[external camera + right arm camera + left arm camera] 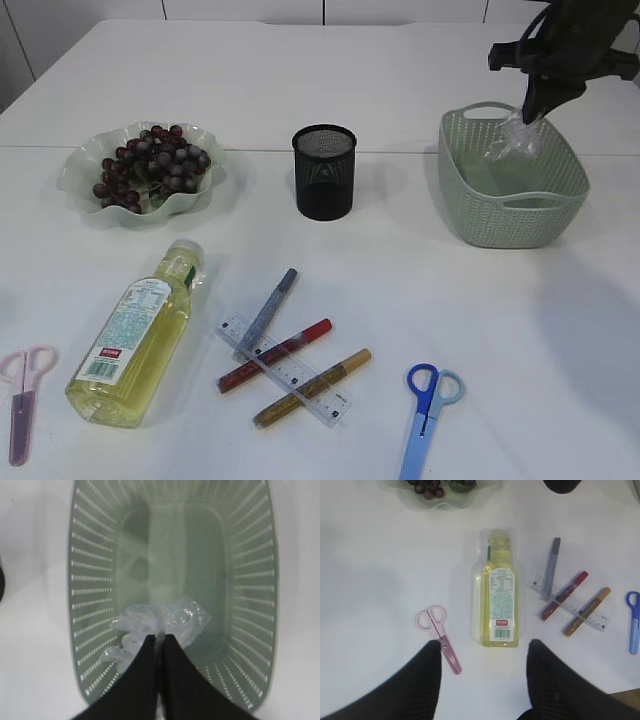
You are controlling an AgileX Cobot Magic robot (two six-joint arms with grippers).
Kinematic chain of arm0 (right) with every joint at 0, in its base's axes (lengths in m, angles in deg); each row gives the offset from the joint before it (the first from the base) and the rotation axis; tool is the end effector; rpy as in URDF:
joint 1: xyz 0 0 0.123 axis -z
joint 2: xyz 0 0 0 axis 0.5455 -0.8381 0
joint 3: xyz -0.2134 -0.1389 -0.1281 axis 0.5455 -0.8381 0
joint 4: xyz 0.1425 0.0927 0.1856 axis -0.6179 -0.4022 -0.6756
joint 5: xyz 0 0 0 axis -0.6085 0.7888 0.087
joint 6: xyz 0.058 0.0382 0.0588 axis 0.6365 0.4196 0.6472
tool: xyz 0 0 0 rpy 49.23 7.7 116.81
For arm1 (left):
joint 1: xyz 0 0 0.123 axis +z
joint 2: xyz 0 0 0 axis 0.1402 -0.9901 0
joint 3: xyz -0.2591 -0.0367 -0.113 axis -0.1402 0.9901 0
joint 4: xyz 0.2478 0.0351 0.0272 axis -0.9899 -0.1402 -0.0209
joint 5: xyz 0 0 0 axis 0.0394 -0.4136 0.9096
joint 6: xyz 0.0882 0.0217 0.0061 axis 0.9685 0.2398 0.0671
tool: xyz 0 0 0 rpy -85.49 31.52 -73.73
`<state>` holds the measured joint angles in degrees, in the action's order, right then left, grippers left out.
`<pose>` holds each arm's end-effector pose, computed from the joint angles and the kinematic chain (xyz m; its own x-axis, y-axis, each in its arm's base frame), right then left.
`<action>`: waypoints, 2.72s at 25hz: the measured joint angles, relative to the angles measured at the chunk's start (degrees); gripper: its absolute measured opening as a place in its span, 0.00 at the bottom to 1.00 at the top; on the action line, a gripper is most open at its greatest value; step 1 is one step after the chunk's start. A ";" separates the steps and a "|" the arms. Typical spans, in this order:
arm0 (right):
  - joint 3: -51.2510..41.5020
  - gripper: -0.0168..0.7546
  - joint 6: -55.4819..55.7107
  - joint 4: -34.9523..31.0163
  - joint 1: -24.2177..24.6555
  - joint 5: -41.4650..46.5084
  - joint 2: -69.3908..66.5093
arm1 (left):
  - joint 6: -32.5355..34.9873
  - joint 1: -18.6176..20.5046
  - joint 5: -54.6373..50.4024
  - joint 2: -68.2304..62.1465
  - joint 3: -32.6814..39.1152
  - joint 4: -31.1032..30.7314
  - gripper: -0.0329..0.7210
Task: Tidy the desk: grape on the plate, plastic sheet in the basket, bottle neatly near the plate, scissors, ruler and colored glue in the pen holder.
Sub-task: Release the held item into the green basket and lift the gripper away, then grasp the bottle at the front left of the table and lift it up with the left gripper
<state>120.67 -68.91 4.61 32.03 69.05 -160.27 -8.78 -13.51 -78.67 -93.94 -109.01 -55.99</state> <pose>0.4791 0.0118 0.2796 -0.9282 0.0724 -0.3649 0.0518 0.9965 0.0660 0.1881 -0.0324 0.4088 -0.8344 0.0041 -0.5512 0.1186 0.9779 -0.1722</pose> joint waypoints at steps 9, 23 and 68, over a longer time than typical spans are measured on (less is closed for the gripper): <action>0.70 0.66 -0.12 -0.73 0.00 0.00 -1.78 | 0.00 0.00 0.00 -0.13 0.00 0.00 0.58; 0.07 0.71 -0.21 -4.50 0.00 0.00 3.45 | -0.11 0.00 0.00 -3.65 0.00 4.15 0.78; -43.36 0.71 -3.61 -12.36 0.00 0.22 49.17 | -4.81 -13.75 8.01 -55.41 -10.20 -4.71 0.81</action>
<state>77.31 -72.52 -7.75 32.03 69.27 -111.10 -13.58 -27.27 -70.66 -149.35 -119.21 -60.70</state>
